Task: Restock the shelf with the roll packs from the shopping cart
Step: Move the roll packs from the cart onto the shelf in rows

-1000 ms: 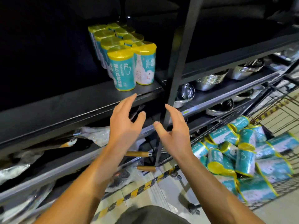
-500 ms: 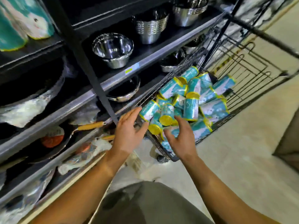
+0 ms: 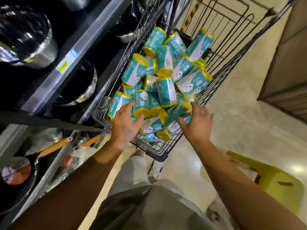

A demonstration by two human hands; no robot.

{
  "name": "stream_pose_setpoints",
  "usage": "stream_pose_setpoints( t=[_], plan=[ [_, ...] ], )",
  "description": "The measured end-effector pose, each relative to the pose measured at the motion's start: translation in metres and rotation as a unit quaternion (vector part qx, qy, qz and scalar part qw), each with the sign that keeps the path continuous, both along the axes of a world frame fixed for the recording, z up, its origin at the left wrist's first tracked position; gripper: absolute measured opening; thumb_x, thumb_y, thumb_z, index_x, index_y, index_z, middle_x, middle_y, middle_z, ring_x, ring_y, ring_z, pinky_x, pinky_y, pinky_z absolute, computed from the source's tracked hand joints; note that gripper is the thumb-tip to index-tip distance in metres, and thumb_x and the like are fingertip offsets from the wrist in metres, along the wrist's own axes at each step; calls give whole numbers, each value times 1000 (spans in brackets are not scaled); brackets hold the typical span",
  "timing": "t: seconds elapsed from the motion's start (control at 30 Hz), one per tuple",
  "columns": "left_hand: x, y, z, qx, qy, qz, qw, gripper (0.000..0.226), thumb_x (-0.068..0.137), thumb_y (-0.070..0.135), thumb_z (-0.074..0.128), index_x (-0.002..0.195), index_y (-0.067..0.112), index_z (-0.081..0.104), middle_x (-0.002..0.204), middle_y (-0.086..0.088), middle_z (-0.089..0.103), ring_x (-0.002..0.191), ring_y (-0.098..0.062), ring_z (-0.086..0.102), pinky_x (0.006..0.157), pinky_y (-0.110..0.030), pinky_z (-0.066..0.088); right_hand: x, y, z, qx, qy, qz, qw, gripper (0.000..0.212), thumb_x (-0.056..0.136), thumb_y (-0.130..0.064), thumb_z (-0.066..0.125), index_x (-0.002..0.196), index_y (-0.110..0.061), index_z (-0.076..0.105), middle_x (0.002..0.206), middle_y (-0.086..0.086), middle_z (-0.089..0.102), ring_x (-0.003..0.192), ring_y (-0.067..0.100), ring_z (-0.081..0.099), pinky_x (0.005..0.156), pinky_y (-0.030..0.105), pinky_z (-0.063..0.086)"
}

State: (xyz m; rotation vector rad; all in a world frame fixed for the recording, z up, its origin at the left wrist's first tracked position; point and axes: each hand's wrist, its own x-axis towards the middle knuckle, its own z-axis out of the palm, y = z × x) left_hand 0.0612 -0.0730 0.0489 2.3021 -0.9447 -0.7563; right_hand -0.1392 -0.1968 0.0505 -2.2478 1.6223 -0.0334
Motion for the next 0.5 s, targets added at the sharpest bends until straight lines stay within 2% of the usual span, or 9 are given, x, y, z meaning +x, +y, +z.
stream_pose_setpoints(
  t=[0.1,0.2,0.3,0.37,0.43,0.5],
  plan=[
    [12,-22,-28,31,16,-19,999,65,93,39,64,148,12,44,149,-11,49,137,-30,45,112,-44,38,6,-9,-15,50,77,-10,996,71,91,-50,61,151,-19,39,160,3,36,153,32,14,121,57,3],
    [19,-43,-53,76,39,-30,996,65,94,35,65,148,9,41,150,-15,47,137,-32,44,110,-41,37,14,-3,-29,64,93,-30,993,75,93,-49,60,155,-19,32,163,2,30,154,30,9,122,54,-3],
    [28,-58,-76,125,79,-10,989,65,93,34,67,146,6,42,140,-20,51,127,-35,50,98,-37,41,21,5,-37,42,57,-53,996,74,90,-41,67,153,-16,38,160,5,36,153,34,17,122,55,3],
    [34,-67,-91,157,103,16,982,63,91,39,67,141,7,45,134,-20,54,120,-36,54,90,-35,42,25,7,-43,26,17,-60,998,71,88,-35,71,149,-11,45,155,11,43,149,39,25,121,57,12],
    [38,-77,-105,182,117,44,975,63,89,45,67,135,6,48,130,-20,57,116,-37,56,89,-37,44,29,8,-48,15,-33,-60,998,69,85,-32,71,144,-5,50,150,16,48,145,44,33,121,56,21],
    [40,-87,-114,209,136,80,965,65,90,48,66,133,3,48,131,-20,58,117,-38,57,91,-38,45,36,7,-52,31,-87,-63,994,70,83,-30,70,144,-3,50,150,18,47,145,44,33,123,49,19]
  ],
)
